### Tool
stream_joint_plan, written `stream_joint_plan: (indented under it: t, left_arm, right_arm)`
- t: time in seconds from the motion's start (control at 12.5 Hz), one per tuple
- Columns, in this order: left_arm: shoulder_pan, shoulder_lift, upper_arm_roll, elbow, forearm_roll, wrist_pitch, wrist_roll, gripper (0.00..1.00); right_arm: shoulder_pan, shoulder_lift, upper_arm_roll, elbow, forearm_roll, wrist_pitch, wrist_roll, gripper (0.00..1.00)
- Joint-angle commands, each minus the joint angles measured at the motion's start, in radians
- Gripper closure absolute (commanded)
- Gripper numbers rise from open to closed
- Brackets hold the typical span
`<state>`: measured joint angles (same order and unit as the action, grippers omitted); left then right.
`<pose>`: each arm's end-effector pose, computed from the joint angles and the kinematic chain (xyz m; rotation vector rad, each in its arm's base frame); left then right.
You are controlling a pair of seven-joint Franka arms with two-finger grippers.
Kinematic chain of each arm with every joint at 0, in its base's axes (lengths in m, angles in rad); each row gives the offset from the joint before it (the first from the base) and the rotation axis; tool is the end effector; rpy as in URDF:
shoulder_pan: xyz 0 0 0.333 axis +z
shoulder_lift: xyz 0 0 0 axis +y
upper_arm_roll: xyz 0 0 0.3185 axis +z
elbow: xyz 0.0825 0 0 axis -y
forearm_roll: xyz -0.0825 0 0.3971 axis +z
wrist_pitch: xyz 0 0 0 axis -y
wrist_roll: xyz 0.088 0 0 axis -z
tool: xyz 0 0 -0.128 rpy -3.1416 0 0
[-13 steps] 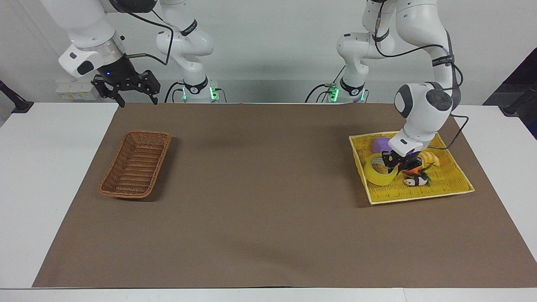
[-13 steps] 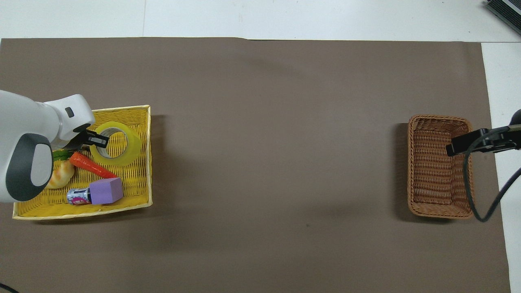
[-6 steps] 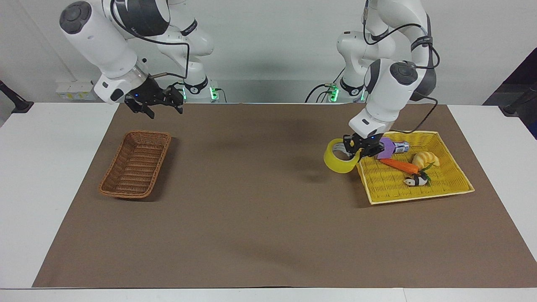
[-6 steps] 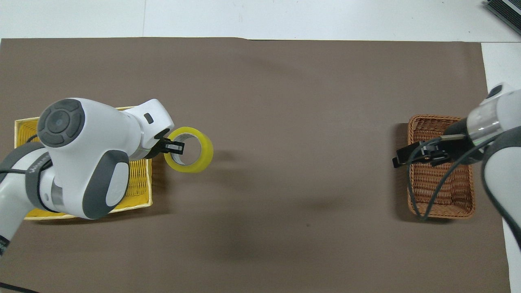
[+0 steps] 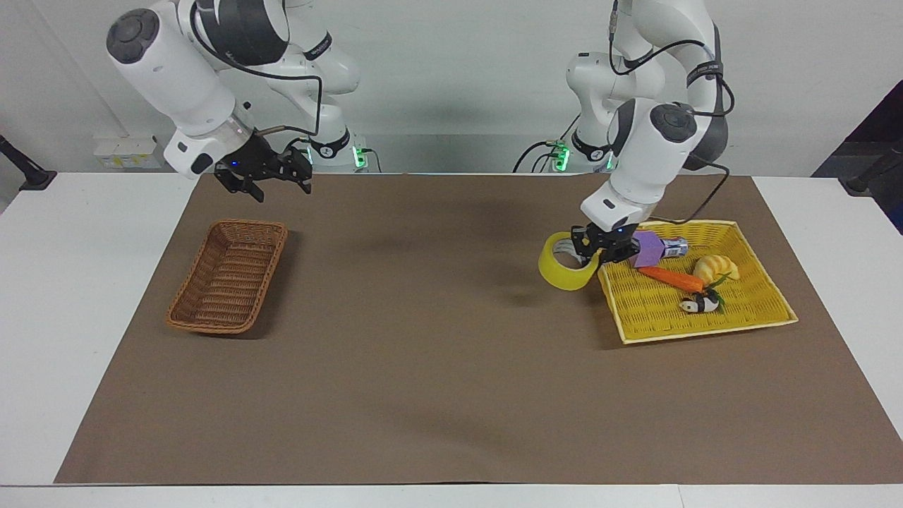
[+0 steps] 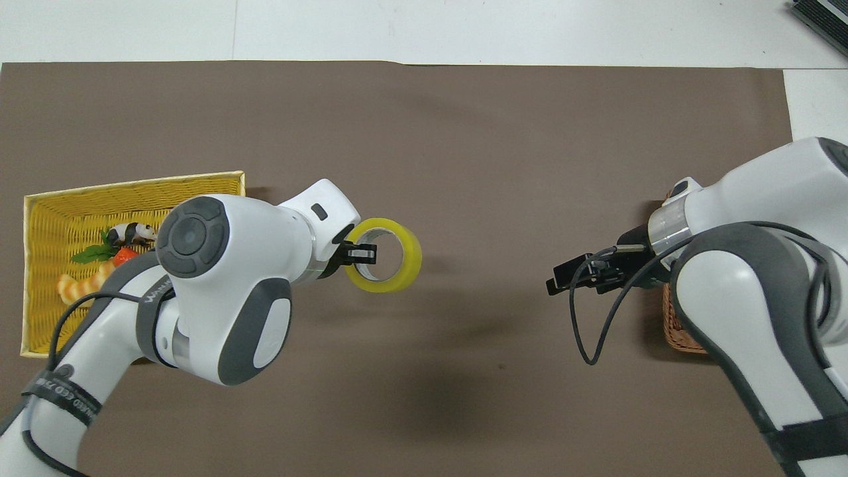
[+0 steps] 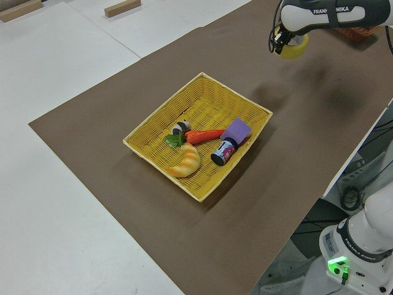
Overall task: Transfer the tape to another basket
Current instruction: 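Lift the tape with the left gripper while the right gripper approaches it, then grasp the tape with the right gripper and open the left gripper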
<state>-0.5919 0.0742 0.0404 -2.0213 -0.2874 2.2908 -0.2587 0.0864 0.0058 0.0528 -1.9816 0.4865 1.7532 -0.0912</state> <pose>0.5076 -0.3253 0.4098 2.8450 -0.1768 0.1255 0.5296 0.1261 0.4325 -2.6602 -0.1108 0.3275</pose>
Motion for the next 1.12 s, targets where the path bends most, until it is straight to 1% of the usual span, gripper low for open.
stream_joint_plan:
  t: [0.0,0.08,0.24,0.4,0.48,0.72,0.88,1.04]
  left_arm:
    - [-0.072,0.009,0.019,-0.008,-0.026,0.052,-0.076,1.00]
    - [-0.084,0.007,0.018,-0.008,-0.030,0.053,-0.079,1.00]
    - [-0.103,0.003,0.019,-0.017,-0.070,0.053,-0.089,1.00]
    - [-0.121,0.002,0.019,-0.028,-0.072,0.053,-0.097,1.00]
    - [-0.123,0.007,0.019,-0.028,-0.072,0.055,-0.103,1.00]
    - [-0.134,0.007,0.019,-0.028,-0.072,0.055,-0.105,1.00]
    - [-0.132,0.007,0.019,-0.028,-0.072,0.055,-0.105,1.00]
    - [-0.132,0.009,0.019,-0.028,-0.073,0.070,-0.105,1.00]
  right_arm:
    - [0.032,0.017,-0.001,-0.040,0.093,0.064,-0.035,0.00]
    - [0.036,0.034,0.001,-0.054,0.151,0.095,-0.042,0.00]
    - [0.091,0.055,-0.001,-0.071,0.248,0.199,-0.039,0.00]
    - [0.115,0.101,-0.001,-0.077,0.381,0.278,-0.041,0.00]
    - [0.124,0.121,-0.001,-0.072,0.409,0.293,-0.041,0.00]
    - [0.139,0.148,-0.001,-0.068,0.567,0.328,-0.041,0.00]
    - [0.147,0.157,-0.001,-0.068,0.616,0.354,-0.039,0.00]
    - [0.170,0.152,-0.001,-0.075,0.616,0.365,-0.042,0.00]
